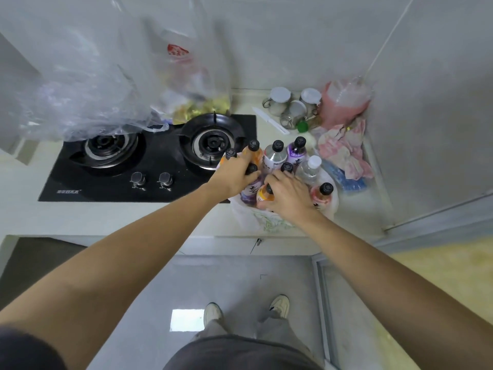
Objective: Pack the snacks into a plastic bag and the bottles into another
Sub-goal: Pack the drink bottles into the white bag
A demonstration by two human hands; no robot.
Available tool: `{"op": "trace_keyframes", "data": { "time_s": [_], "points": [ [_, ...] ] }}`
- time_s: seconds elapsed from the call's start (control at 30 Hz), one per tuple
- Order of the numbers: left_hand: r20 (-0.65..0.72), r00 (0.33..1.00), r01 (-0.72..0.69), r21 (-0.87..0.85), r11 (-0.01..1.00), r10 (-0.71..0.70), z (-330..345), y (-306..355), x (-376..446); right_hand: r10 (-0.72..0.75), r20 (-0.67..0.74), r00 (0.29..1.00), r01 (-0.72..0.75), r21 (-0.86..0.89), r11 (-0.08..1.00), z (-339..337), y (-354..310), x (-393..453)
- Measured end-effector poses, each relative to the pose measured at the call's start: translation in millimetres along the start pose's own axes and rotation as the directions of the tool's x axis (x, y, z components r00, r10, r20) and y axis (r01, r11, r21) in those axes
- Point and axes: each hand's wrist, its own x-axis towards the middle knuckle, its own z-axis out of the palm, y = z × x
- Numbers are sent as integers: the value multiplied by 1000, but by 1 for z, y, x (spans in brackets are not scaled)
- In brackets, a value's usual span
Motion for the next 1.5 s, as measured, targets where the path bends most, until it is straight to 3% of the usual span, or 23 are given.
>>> {"op": "trace_keyframes", "data": {
  "time_s": [0.27,0.5,0.67,0.83,1.0,1.23,1.37,1.5],
  "points": [
    [36,999,-28,2,1000,28,0,-1,1,67,-71,995,-62,76,995,-9,3,-10],
    [30,998,-51,7,999,51,-14,3,-17,43,-106,993,-27,147,989,-25,9,-9],
    [-62,995,73,-22,997,-75,-13,6,-33,42,-257,965,20,235,972,-46,26,-7],
    [-165,947,261,-96,961,-274,-3,7,-50,134,-402,906,32,379,925,-65,78,7],
    [-143,873,455,-102,885,-466,29,10,-57,152,-297,943,4,466,885,-50,144,21],
    [-46,822,556,-157,817,-568,58,11,-45,82,-79,993,-36,463,885,-14,196,11],
    [8,823,567,-89,819,-569,68,14,-43,21,146,989,-76,377,923,7,209,13],
    [63,745,667,-70,741,-664,76,14,-35,49,266,963,-123,271,955,26,208,17]
  ]
}}
